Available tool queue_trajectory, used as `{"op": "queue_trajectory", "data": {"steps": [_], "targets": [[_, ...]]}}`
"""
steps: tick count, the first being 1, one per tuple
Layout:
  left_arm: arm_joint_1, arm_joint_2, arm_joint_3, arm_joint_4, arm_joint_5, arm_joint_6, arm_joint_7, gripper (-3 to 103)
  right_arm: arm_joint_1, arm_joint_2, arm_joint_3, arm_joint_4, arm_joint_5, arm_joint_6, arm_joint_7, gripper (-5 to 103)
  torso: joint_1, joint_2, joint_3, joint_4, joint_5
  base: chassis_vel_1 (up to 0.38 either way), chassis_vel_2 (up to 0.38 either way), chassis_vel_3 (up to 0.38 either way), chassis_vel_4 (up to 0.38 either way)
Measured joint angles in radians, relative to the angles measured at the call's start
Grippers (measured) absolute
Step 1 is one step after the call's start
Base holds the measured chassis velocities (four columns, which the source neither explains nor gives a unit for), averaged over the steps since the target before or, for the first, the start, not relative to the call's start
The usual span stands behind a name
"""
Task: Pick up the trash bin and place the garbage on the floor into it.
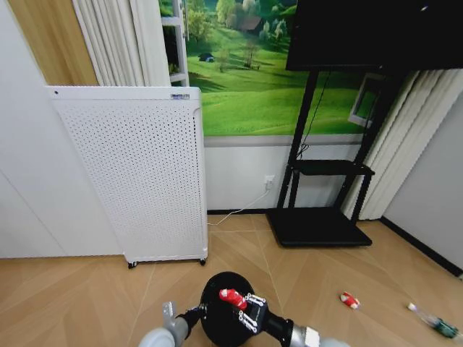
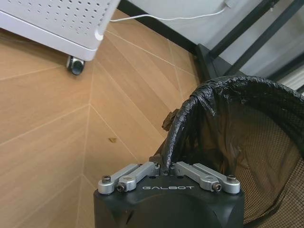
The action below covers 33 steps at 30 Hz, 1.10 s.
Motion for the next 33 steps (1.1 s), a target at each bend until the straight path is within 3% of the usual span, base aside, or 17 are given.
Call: {"op": "queue_trajectory", "data": {"steps": [8, 13, 15, 16, 18, 19, 21, 24, 27, 33], "targets": [[0.021, -0.017, 0.004, -0.012, 0.000, 0.001, 0.000, 1, 0.006, 0.029, -0.021, -0.037, -0.023, 0.010, 0.015, 25, 0.000, 0.000, 0.000, 0.0000, -0.0001, 0.000, 0.000, 0.000, 0.000], [0.038, -0.035, -0.007, -0.010, 0.004, 0.000, 0.000, 1, 0.004, 0.031, -0.026, -0.019, -0.018, 0.008, 0.020, 41, 0.000, 0.000, 0.000, 0.0001, -0.0002, 0.000, 0.000, 0.000, 0.000], [0.045, -0.042, -0.009, -0.007, 0.009, 0.000, 0.001, 1, 0.002, 0.030, -0.026, -0.018, -0.019, 0.008, 0.020, 52, 0.000, 0.000, 0.000, 0.0001, -0.0002, 0.000, 0.000, 0.000, 0.000], [0.045, -0.042, -0.009, -0.007, 0.009, 0.000, 0.001, 1, 0.002, 0.030, -0.026, -0.018, -0.019, 0.008, 0.020, 52, 0.000, 0.000, 0.000, 0.0001, -0.0002, 0.000, 0.000, 0.000, 0.000], [0.052, -0.048, -0.013, -0.005, 0.013, -0.002, 0.001, 1, -0.002, 0.029, -0.024, -0.017, -0.020, 0.009, 0.020, 63, 0.000, 0.000, 0.000, 0.0000, -0.0002, 0.000, 0.000, 0.000, 0.000], [0.052, -0.048, -0.013, -0.005, 0.013, -0.002, 0.001, 1, -0.002, 0.029, -0.024, -0.017, -0.020, 0.009, 0.020, 63, 0.000, 0.000, 0.000, 0.0000, -0.0002, 0.000, 0.000, 0.000, 0.000], [0.059, -0.052, -0.019, -0.002, 0.016, -0.003, 0.001, 1, -0.006, 0.027, -0.022, -0.009, -0.016, 0.010, 0.020, 74, 0.000, 0.000, 0.000, 0.0001, -0.0002, 0.000, 0.000, 0.000, 0.000], [0.062, -0.054, -0.024, -0.001, 0.017, -0.004, 0.001, 1, -0.008, 0.027, -0.018, -0.006, -0.010, 0.011, 0.022, 79, 0.000, 0.000, 0.000, 0.0000, -0.0001, 0.000, 0.000, 0.000, 0.000], [0.067, -0.061, -0.072, 0.001, 0.003, -0.011, -0.006, 1, -0.008, 0.024, 0.025, 0.007, 0.032, 0.009, 0.039, 95, 0.000, 0.000, 0.000, -0.0001, -0.0002, 0.000, 0.000, 0.000, 0.000], [0.062, -0.069, -0.136, 0.013, -0.019, -0.040, -0.030, 1, 0.012, 0.019, 0.078, 0.001, 0.079, -0.008, 0.063, 100, 0.000, 0.000, 0.000, 0.0001, -0.0001, 0.000, 0.000, 0.000, 0.000]]}}
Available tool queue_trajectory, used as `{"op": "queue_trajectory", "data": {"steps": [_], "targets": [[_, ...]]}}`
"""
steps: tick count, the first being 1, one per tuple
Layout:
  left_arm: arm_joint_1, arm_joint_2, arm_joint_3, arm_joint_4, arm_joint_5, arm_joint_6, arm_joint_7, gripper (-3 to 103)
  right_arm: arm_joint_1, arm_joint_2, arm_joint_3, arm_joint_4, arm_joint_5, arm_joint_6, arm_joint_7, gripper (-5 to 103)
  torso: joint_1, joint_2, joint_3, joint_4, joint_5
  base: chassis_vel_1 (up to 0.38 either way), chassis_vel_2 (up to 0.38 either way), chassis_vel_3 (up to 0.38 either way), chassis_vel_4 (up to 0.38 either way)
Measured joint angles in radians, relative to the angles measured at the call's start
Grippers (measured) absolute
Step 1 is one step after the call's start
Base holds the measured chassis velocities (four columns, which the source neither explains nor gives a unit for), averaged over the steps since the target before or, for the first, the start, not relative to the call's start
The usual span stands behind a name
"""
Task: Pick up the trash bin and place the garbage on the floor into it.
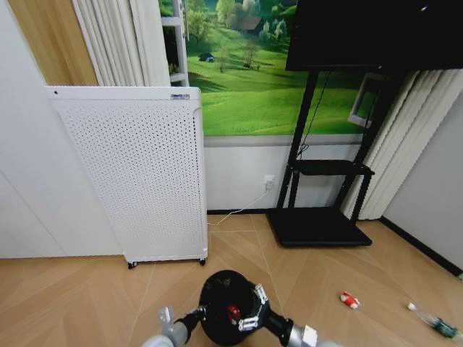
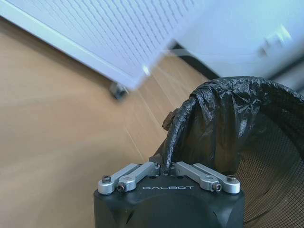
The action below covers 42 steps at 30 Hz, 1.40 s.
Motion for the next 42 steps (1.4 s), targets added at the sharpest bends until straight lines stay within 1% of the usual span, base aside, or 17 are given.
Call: {"op": "queue_trajectory", "data": {"steps": [2, 3, 4, 5, 7, 12, 26, 28, 29, 33, 36, 37, 38, 39, 40, 41, 42], "targets": [[-0.008, 0.002, -0.088, 0.002, -0.046, -0.015, -0.026, 1, 0.020, -0.024, 0.056, -0.025, 0.048, -0.022, 0.017, 100, 0.000, 0.000, 0.000, 0.0000, 0.0001, 0.000, 0.000, 0.000, 0.000], [-0.008, 0.002, -0.088, 0.002, -0.046, -0.015, -0.026, 1, 0.020, -0.024, 0.056, -0.025, 0.048, -0.022, 0.017, 100, 0.000, 0.000, 0.000, 0.0000, 0.0001, 0.000, 0.000, 0.000, 0.000], [-0.010, 0.006, -0.123, 0.001, -0.065, -0.015, -0.032, 1, 0.026, -0.038, 0.078, -0.040, 0.067, -0.023, 0.019, 100, 0.000, 0.000, 0.000, 0.0000, -0.0001, 0.000, 0.000, 0.000, 0.000], [-0.010, 0.006, -0.123, 0.001, -0.065, -0.015, -0.032, 1, 0.026, -0.038, 0.078, -0.040, 0.067, -0.023, 0.019, 100, 0.000, 0.000, 0.000, 0.0000, -0.0001, 0.000, 0.000, 0.000, 0.000], [-0.020, 0.017, -0.170, 0.002, -0.087, -0.015, -0.036, 1, 0.020, -0.046, 0.090, -0.047, 0.084, -0.023, 0.015, 100, 0.000, 0.000, 0.000, -0.0001, 0.0000, 0.000, 0.000, 0.000, 0.000], [-0.022, 0.013, -0.206, 0.006, -0.101, -0.015, -0.037, 1, 0.010, -0.042, 0.085, -0.031, 0.081, -0.017, 0.004, 100, 0.000, 0.000, 0.000, -0.0001, -0.0001, -0.050, -0.066, 0.051, 0.066], [-0.002, 0.000, -0.204, 0.019, -0.063, -0.012, -0.022, 1, 0.003, -0.031, 0.076, -0.023, 0.068, -0.011, 0.000, 100, 0.000, 0.000, 0.000, -0.0001, -0.0001, -0.216, -0.203, 0.210, 0.220], [-0.003, -0.001, -0.203, 0.022, -0.061, -0.012, -0.022, 1, 0.005, -0.027, 0.073, -0.028, 0.067, -0.008, 0.001, 100, 0.000, 0.000, 0.000, -0.0002, 0.0007, -0.281, -0.287, 0.273, 0.309], [-0.006, -0.002, -0.203, 0.027, -0.059, -0.012, -0.022, 1, 0.008, -0.021, 0.070, -0.032, 0.064, -0.005, 0.004, 100, 0.000, 0.000, 0.000, 0.0000, -0.0012, -0.319, -0.327, 0.304, 0.341], [-0.006, -0.004, -0.203, 0.037, -0.050, -0.014, -0.023, 1, 0.013, -0.017, 0.066, -0.048, 0.055, 0.003, 0.018, 100, 0.000, 0.000, 0.000, 0.0000, 0.0004, -0.350, -0.329, 0.338, 0.343], [-0.007, -0.005, -0.205, 0.039, -0.050, -0.014, -0.023, 1, 0.019, -0.017, 0.066, -0.059, 0.048, 0.010, 0.027, 100, 0.000, 0.000, 0.000, 0.0001, -0.0008, -0.382, -0.367, 0.364, 0.374], [-0.009, -0.005, -0.211, 0.041, -0.050, -0.014, -0.023, 1, 0.023, -0.017, 0.065, -0.075, 0.039, 0.019, 0.045, 100, 0.000, 0.000, 0.000, -0.0001, 0.0005, -0.381, -0.374, 0.359, 0.390], [-0.012, -0.006, -0.220, 0.044, -0.051, -0.016, -0.023, 1, 0.031, -0.008, 0.063, -0.090, 0.018, 0.022, 0.096, 100, 0.000, 0.000, 0.000, -0.0001, -0.0001, -0.378, -0.369, 0.376, 0.351], [-0.012, -0.006, -0.220, 0.044, -0.051, -0.016, -0.023, 1, 0.031, -0.008, 0.063, -0.090, 0.018, 0.022, 0.096, 100, 0.000, 0.000, 0.000, -0.0001, -0.0001, -0.378, -0.369, 0.376, 0.351], [-0.014, -0.008, -0.225, 0.045, -0.052, -0.016, -0.023, 1, 0.035, 0.001, 0.063, -0.100, -0.004, 0.019, 0.151, 100, 0.000, 0.000, 0.000, -0.0003, -0.0004, -0.345, -0.369, 0.376, 0.358], [-0.020, -0.017, -0.260, 0.046, -0.043, -0.025, -0.038, 1, 0.037, 0.026, 0.068, -0.119, -0.089, -0.028, 0.300, 100, 0.000, 0.000, 0.000, -0.0004, -0.0004, -0.180, -0.217, 0.124, 0.146], [-0.023, -0.019, -0.269, 0.046, -0.023, -0.034, -0.053, 1, 0.033, 0.029, 0.068, -0.123, -0.106, -0.045, 0.319, 100, 0.000, 0.000, 0.000, -0.0004, 0.0000, -0.093, -0.131, 0.124, 0.028]]}}
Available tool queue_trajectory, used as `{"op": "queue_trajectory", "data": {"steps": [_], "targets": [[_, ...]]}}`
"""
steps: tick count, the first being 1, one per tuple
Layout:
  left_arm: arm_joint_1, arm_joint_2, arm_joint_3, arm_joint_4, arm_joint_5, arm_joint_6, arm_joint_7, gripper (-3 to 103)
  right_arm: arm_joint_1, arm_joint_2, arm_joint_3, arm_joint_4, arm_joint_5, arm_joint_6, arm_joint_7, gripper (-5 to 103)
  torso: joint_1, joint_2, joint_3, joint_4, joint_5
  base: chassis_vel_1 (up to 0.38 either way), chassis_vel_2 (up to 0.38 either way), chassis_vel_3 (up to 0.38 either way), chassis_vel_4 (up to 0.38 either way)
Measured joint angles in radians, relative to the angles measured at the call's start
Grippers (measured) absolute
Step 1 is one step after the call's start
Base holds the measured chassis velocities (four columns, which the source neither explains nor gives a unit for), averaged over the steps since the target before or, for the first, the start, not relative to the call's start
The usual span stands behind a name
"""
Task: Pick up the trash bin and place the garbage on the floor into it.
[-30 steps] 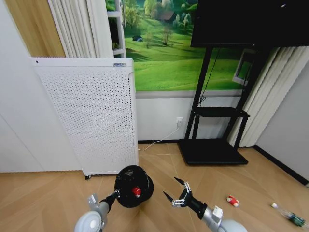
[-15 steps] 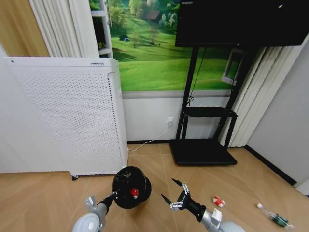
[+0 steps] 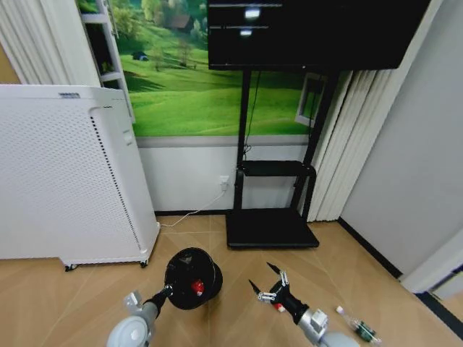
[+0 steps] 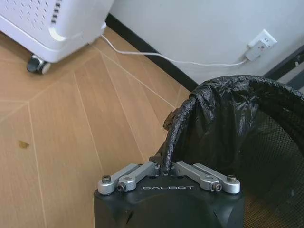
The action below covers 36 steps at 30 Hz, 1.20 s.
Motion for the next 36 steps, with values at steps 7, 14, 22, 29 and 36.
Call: {"op": "queue_trajectory", "data": {"steps": [7, 14, 22, 29, 36], "targets": [[-0.036, -0.018, -0.082, 0.013, 0.011, -0.045, -0.141, 1, 0.019, 0.037, -0.020, -0.076, -0.049, -0.126, 0.091, 100, 0.000, 0.000, 0.000, 0.0006, -0.0002, -0.009, 0.001, 0.005, -0.006], [-0.021, -0.007, -0.146, 0.018, 0.004, -0.037, -0.144, 1, 0.073, 0.050, -0.045, -0.204, -0.086, -0.116, 0.091, 100, 0.000, 0.000, 0.000, 0.0007, 0.0000, 0.034, 0.042, -0.041, -0.031], [0.006, -0.017, -0.153, -0.011, -0.003, -0.027, -0.125, 1, 0.170, 0.054, -0.105, -0.406, -0.150, -0.095, 0.080, 100, 0.000, 0.000, 0.000, 0.0001, 0.0000, 0.000, 0.000, 0.000, 0.000], [0.017, -0.020, -0.142, -0.033, -0.002, -0.026, -0.120, 1, 0.276, 0.067, -0.172, -0.592, -0.212, -0.073, 0.071, 99, 0.000, 0.000, 0.000, 0.0003, 0.0000, 0.000, 0.000, 0.000, 0.000], [0.025, -0.023, -0.142, -0.040, 0.001, -0.026, -0.116, 1, 0.385, 0.119, -0.178, -0.771, -0.328, -0.036, 0.094, 97, 0.000, 0.000, 0.000, 0.0006, 0.0001, 0.000, 0.000, 0.000, 0.000]]}}
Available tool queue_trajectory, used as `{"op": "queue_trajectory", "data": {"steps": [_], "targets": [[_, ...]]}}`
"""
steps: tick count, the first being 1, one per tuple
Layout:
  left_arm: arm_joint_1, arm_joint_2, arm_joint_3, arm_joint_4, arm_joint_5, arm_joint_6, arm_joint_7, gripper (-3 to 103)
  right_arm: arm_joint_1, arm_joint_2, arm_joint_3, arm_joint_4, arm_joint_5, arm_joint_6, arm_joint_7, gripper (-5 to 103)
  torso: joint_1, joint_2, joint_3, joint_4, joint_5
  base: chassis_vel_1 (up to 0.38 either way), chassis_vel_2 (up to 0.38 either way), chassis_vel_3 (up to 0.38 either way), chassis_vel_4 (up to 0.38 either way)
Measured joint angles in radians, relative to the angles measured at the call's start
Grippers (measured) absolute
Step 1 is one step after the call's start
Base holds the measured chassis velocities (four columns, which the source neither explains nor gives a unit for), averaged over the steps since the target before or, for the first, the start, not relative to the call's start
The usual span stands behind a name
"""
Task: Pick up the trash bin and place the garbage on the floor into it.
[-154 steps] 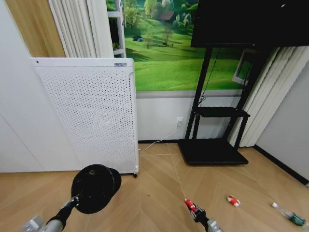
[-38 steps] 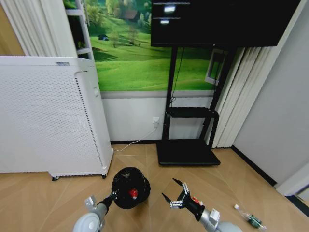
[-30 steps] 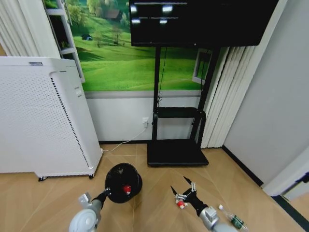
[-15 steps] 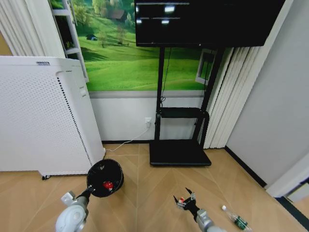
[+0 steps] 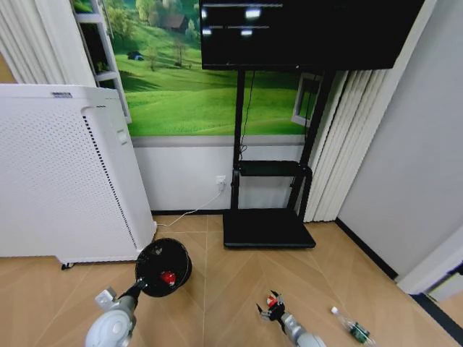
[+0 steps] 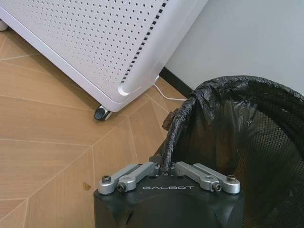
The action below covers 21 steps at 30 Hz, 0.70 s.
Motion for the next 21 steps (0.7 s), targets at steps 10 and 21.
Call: {"op": "queue_trajectory", "data": {"steps": [10, 21], "targets": [[0.009, 0.004, -0.007, -0.027, -0.017, 0.002, 0.004, 1, 0.054, 0.011, 0.030, -0.112, -0.065, 0.018, 0.028, 93, 0.000, 0.000, 0.000, -0.0002, -0.0002, 0.000, 0.000, 0.000, 0.000], [0.004, 0.007, -0.007, -0.034, -0.025, 0.003, 0.004, 1, 0.069, 0.017, 0.043, -0.195, -0.116, 0.011, 0.035, 81, 0.000, 0.000, 0.000, -0.0003, -0.0001, 0.000, 0.000, 0.000, 0.000]]}}
